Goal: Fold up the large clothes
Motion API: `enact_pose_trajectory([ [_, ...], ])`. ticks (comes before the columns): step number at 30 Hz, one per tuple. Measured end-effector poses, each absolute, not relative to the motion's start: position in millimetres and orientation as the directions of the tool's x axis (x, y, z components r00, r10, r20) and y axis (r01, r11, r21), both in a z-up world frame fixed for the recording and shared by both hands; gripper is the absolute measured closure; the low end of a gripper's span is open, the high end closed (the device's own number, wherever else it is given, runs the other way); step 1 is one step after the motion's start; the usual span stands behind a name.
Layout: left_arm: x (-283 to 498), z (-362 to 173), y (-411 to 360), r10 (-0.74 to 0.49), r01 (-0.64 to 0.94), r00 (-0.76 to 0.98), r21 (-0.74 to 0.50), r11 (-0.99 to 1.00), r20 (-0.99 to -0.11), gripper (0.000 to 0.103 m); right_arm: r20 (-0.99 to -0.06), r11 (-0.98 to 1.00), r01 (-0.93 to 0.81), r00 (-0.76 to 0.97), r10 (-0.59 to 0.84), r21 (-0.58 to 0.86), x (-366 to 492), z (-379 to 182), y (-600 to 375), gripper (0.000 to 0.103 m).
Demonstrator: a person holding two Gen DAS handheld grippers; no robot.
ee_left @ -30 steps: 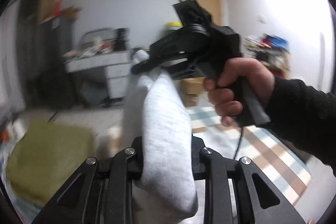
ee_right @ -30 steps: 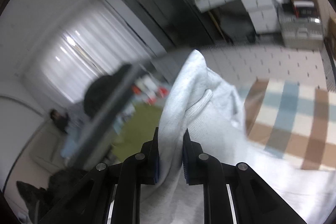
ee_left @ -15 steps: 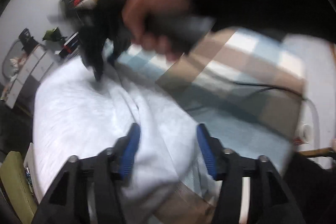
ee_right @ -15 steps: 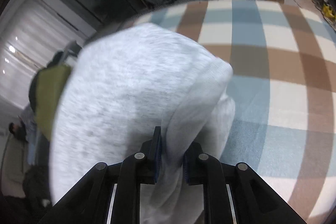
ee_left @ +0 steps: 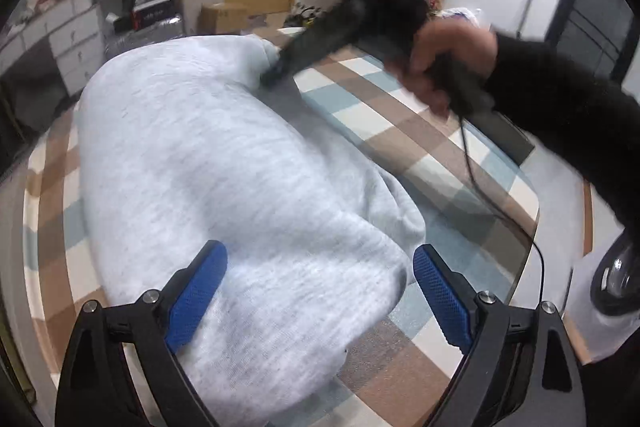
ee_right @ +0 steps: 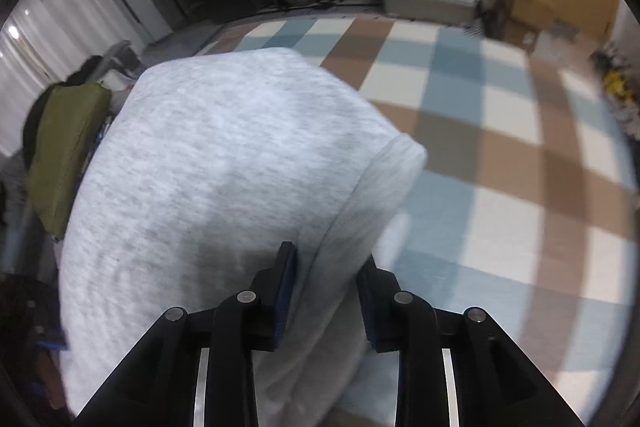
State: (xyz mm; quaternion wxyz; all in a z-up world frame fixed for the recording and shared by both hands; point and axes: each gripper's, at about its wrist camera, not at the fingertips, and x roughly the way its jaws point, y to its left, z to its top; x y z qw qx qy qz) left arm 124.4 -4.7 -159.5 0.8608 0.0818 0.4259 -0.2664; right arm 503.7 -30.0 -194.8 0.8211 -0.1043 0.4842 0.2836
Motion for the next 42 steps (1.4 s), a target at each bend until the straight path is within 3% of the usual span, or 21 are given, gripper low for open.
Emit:
enact_pose_trajectory([
  [4, 125, -162, -11, -0.389, 0.528, 0.494, -0.088, 0.845, -0.778, 0.012, -0.769, 0.854, -0.520, 0.554, 0.320, -0.020, 483, -138, -39, 0.073],
  [6, 120, -162, -14, -0.367, 0.522, 0.496, -0.067, 0.850, -0.787, 0.011, -0.728, 0.865, -0.501, 0.589, 0.350, 0.010, 473, -121, -51, 0.071],
  [8, 116, -164, -23, -0.317, 0.549, 0.513, 0.020, 0.836, -0.798, 0.003, -0.745, 0.853, -0.517, 0.542, 0.389, 0.069, 487, -119, -42, 0.070],
  [11, 108, -163, -22, -0.233, 0.543, 0.566, 0.145, 0.827, -0.791, 0.003, -0.809, 0.851, -0.522, 0.476, 0.343, 0.054, 504, -142, -10, 0.071],
  [14, 102, -165, -23, -0.215, 0.537, 0.599, 0.187, 0.823, -0.772, 0.003, -0.902, 0.878, -0.477, 0.393, 0.181, -0.032, 537, -230, 11, 0.075],
  [16, 100, -161, -16, -0.250, 0.547, 0.605, 0.167, 0.820, -0.756, 0.003, -0.916, 0.878, -0.474, 0.376, 0.139, -0.062, 535, -267, 18, 0.076],
  [18, 99, -153, -10, -0.277, 0.550, 0.607, 0.143, 0.823, -0.745, 0.003, -0.881, 0.860, -0.484, 0.463, 0.093, -0.164, 522, -263, 29, 0.075],
  [21, 92, -128, 3, -0.333, 0.558, 0.607, 0.089, 0.825, -0.722, 0.003, -0.893, 0.873, -0.470, 0.437, 0.106, -0.127, 514, -246, 22, 0.075],
  [24, 79, -98, 21, -0.395, 0.556, 0.657, 0.058, 0.829, -0.642, 0.003, -0.871, 0.885, -0.464, 0.448, 0.202, -0.033, 496, -213, -2, 0.078],
  [25, 78, -94, 26, -0.402, 0.552, 0.665, 0.052, 0.832, -0.630, 0.003, -0.849, 0.883, -0.468, 0.453, 0.273, 0.034, 476, -191, -17, 0.073],
  [30, 90, -98, 51, -0.427, 0.495, 0.643, -0.081, 0.865, -0.636, 0.003, -0.757, 0.783, -0.581, 0.403, 0.514, 0.222, 364, -154, -67, 0.074],
  [33, 95, -101, 64, -0.445, 0.445, 0.640, -0.171, 0.879, -0.626, 0.003, -0.741, 0.765, -0.582, 0.378, 0.555, 0.276, 314, -172, -82, 0.073],
  [37, 105, -97, 69, -0.425, 0.410, 0.643, -0.183, 0.894, -0.637, 0.003, -0.824, 0.811, -0.559, 0.369, 0.430, 0.173, 268, -241, -82, 0.076],
  [39, 117, -89, 71, -0.416, 0.387, 0.626, -0.200, 0.900, -0.659, 0.003, -0.762, 0.790, -0.609, 0.478, 0.437, 0.071, 249, -253, -81, 0.077],
  [42, 140, -70, 71, -0.452, 0.388, 0.612, -0.251, 0.887, -0.649, 0.003, -0.760, 0.818, -0.564, 0.479, 0.439, 0.116, 235, -245, -95, 0.077],
])
